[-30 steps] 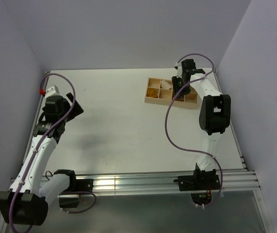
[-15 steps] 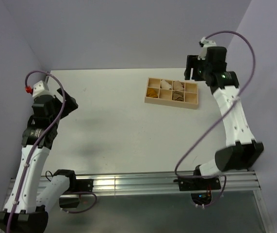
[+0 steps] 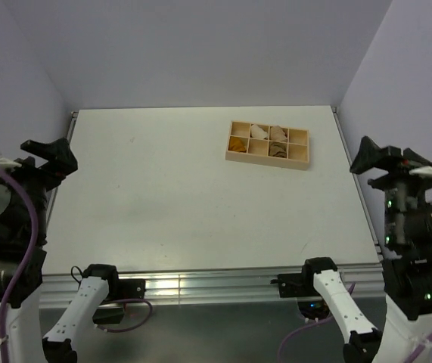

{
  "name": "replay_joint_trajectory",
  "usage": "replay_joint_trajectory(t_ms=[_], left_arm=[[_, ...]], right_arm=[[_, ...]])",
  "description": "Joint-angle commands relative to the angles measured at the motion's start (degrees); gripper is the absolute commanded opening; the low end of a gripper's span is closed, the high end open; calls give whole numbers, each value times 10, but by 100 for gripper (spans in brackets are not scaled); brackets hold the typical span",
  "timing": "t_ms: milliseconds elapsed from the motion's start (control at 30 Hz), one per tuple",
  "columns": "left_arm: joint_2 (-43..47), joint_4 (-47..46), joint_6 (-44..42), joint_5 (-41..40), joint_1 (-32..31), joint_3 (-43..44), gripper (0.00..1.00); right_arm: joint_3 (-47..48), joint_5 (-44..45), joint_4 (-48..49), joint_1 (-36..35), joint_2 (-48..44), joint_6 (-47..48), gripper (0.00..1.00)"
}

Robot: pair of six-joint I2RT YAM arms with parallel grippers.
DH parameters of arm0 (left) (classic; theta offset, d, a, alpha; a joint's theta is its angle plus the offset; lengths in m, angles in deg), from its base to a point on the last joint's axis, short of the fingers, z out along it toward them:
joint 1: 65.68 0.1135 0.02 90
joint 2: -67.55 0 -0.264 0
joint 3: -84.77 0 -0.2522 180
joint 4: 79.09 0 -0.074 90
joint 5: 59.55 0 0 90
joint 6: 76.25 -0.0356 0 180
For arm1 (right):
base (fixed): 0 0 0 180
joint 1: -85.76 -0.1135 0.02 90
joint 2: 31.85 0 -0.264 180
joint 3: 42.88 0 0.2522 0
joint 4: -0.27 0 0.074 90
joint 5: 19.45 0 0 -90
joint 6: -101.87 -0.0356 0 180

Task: Roll the socks
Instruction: Reset both arms

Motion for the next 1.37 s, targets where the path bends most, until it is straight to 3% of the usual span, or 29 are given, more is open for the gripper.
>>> replay_joint_trajectory(t_ms=[0,300,533,733,1333], left_arm=[[14,35,-31,-46,-7,45,99],[80,50,-52,-127,-52,72,99],[107,58,-41,-180,-69,41,100],[114,46,-29,-175,-69,9,99],[138,-14,-23,-231,-94,-61,99]], right_arm=[[-22,39,-4,3,-36,-4,100],[-115,72,63,-17,-201,19,100],[-154,76,73,-47,-229,40,100],[-184,83,85,-69,-251,57,100],[-218,84,121,-71,-253,83,100]])
